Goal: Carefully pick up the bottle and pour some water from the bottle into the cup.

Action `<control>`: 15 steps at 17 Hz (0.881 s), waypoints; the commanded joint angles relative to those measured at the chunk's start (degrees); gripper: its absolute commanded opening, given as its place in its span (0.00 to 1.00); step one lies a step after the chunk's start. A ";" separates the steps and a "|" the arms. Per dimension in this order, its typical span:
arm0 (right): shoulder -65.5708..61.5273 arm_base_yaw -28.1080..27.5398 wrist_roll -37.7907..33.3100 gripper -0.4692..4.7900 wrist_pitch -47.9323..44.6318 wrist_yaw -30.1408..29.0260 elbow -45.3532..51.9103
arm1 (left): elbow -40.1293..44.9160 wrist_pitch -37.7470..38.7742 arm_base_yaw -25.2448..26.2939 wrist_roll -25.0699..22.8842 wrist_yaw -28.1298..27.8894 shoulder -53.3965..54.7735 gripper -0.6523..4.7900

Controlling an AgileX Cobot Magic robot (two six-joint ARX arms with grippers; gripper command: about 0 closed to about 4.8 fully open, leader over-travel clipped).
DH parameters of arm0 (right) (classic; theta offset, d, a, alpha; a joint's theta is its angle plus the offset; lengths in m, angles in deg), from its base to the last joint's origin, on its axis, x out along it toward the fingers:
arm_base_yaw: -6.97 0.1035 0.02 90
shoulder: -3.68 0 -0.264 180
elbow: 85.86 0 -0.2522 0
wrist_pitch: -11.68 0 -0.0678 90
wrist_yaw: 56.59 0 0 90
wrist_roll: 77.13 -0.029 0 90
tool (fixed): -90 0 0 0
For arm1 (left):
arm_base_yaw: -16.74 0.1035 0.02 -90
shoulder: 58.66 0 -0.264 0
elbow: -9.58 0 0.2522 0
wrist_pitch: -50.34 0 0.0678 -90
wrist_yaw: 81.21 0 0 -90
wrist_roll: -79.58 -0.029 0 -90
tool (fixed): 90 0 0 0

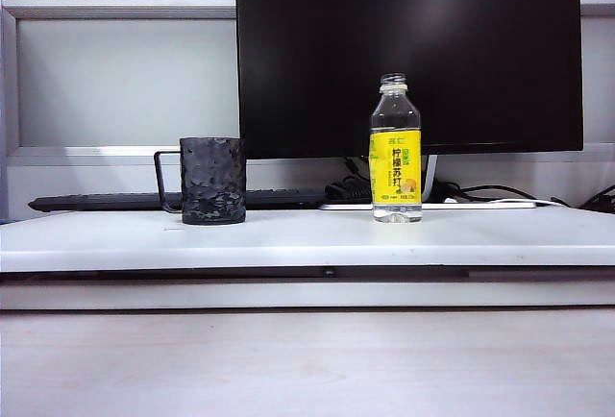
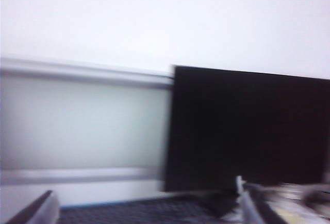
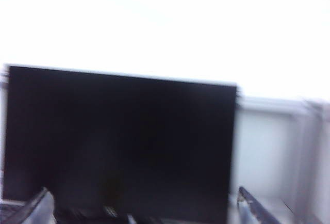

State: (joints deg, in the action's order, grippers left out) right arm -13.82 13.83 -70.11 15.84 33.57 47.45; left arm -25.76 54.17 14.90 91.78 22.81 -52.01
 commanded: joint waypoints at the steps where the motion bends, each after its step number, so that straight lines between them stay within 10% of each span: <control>1: -13.00 0.48 -1.55 0.97 -4.35 -7.65 -6.67 | -5.42 -0.48 0.04 1.53 6.43 8.13 0.92; 15: -56.68 13.62 -0.76 1.00 -11.54 -11.19 -13.84 | -8.79 -18.18 -12.90 -2.78 7.72 52.81 1.00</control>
State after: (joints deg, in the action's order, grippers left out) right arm -69.12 27.38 -71.13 7.05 21.95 33.83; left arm -34.28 40.09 2.61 89.47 30.70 -0.42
